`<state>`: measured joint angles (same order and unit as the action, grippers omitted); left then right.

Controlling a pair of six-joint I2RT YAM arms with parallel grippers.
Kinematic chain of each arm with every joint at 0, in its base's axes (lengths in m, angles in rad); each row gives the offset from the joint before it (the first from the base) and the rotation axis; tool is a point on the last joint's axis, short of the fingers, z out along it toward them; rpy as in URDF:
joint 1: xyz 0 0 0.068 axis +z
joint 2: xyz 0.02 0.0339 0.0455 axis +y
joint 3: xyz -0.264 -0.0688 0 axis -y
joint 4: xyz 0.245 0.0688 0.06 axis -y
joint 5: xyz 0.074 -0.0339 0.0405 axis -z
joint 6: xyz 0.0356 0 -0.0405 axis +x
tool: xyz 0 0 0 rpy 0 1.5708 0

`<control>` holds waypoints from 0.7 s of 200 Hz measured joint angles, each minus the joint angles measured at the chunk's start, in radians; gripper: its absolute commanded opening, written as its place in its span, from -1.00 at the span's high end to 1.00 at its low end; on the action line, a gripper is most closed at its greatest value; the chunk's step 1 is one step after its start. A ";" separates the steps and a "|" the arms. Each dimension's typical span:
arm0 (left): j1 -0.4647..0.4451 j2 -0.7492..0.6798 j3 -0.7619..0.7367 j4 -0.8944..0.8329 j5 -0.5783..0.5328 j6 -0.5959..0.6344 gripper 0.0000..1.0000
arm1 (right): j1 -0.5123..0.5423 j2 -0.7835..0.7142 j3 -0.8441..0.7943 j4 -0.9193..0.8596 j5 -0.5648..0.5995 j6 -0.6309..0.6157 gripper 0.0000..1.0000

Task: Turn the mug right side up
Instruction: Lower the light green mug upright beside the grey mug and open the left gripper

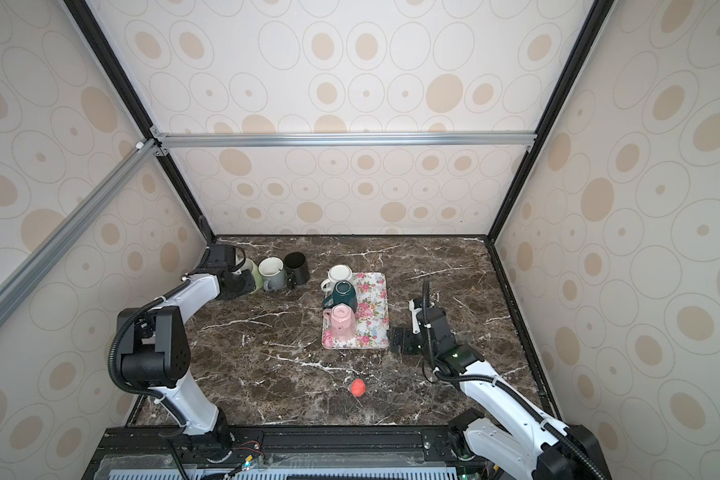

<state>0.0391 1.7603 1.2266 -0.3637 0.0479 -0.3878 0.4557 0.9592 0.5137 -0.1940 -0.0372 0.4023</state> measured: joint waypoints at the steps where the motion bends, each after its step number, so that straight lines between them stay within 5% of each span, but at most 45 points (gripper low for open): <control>1: 0.000 0.000 0.000 0.000 0.000 0.000 1.00 | 0.000 0.000 0.000 0.000 0.000 0.000 -0.94; 110: -0.029 0.026 0.024 -0.021 -0.089 0.040 1.00 | 0.000 0.000 0.000 0.000 0.000 0.000 -0.94; 140: -0.029 0.037 0.040 -0.029 -0.091 0.040 0.71 | 0.000 0.001 0.000 0.000 0.000 0.000 -0.94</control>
<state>0.0101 1.7969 1.2671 -0.3927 -0.0429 -0.3473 0.4557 0.9600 0.5137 -0.1944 -0.0368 0.4023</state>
